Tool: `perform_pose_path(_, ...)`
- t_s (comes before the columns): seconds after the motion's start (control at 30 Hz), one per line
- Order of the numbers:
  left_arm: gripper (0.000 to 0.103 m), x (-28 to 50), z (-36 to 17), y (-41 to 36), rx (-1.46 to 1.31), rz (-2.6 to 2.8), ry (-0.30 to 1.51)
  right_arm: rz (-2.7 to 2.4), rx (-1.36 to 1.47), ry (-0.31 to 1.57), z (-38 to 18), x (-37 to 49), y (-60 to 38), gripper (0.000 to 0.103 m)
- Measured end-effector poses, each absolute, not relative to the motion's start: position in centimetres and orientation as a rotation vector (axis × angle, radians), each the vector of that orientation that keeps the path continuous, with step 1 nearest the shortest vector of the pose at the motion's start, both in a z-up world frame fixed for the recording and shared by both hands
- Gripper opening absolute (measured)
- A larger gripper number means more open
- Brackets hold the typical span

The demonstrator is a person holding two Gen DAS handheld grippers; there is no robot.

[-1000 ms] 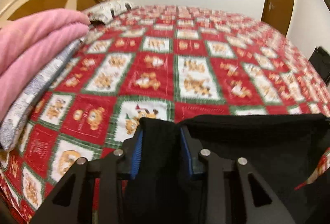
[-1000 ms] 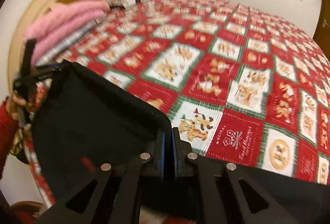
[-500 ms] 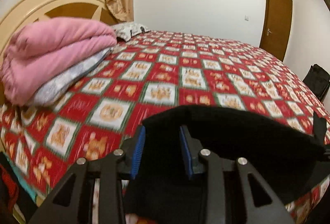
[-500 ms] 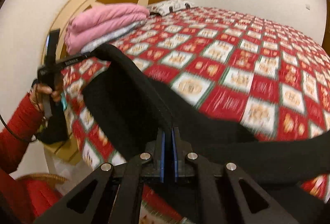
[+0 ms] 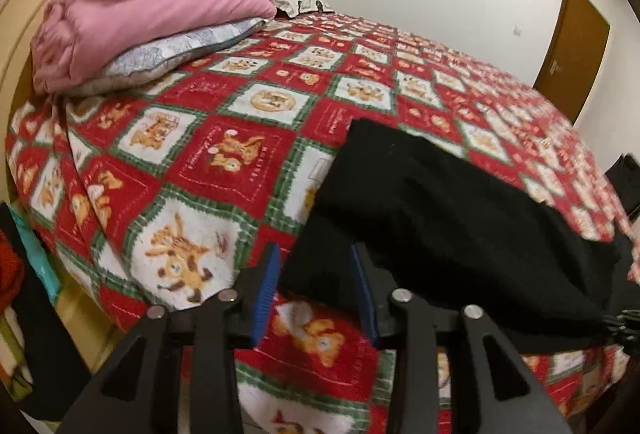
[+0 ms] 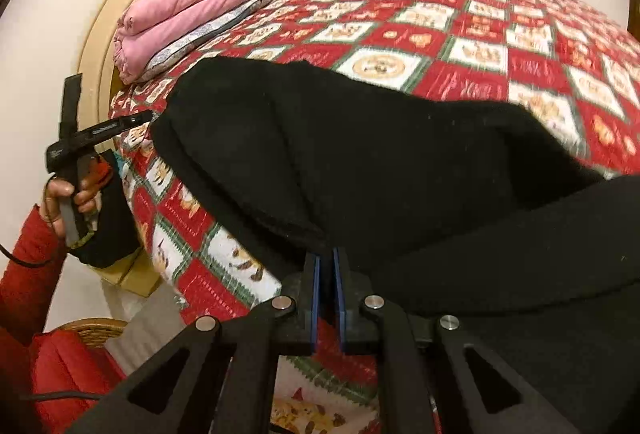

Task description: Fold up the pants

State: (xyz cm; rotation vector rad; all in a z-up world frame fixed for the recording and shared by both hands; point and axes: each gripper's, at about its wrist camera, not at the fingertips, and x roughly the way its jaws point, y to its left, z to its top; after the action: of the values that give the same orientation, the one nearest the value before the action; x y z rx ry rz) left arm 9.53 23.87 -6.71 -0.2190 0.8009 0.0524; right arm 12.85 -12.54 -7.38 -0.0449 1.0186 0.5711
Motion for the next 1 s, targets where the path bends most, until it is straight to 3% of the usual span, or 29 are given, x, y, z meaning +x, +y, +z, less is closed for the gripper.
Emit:
perform_pose_path(0.1, 0.059, 9.6, -6.6, 23.2, -0.276, -0.027, 0.83, 0.561, -0.059, 1.017, -7.4, 12.7, -12.4, 0.007)
perform_pose_path(0.47, 0.057, 13.0, -8.4, 21.5, -0.514, -0.088, 0.918, 0.544, 0.02, 1.019, -7.8, 12.8, -13.2, 0.007)
perform_pose_path(0.6, 0.057, 13.9, -8.1, 22.4, -0.619, -0.055, 0.854, 0.538, 0.052, 1.019, -8.1, 12.9, -13.5, 0.007)
perform_pose_path(0.63, 0.055, 14.0, -8.1, 22.6, -0.647, -0.049, 0.837, 0.536, 0.059, 1.019, -8.1, 12.8, -13.5, 0.007)
perform_pose_path(0.67, 0.037, 14.1, -8.2, 22.7, -0.657, -0.045, 0.825, 0.533, 0.064, 1.018, -8.2, 12.7, -13.6, 0.007)
perform_pose_path(0.7, 0.012, 14.1, -8.2, 22.7, -0.655, -0.046, 0.815, 0.529, 0.065, 1.016, -8.1, 12.7, -13.6, 0.007)
perform_pose_path(1.0, 0.012, 9.9, -4.3, 21.9, -0.472, -0.025, 0.725, 0.579, 0.052, 0.95, -5.1, 11.6, -13.9, 0.007)
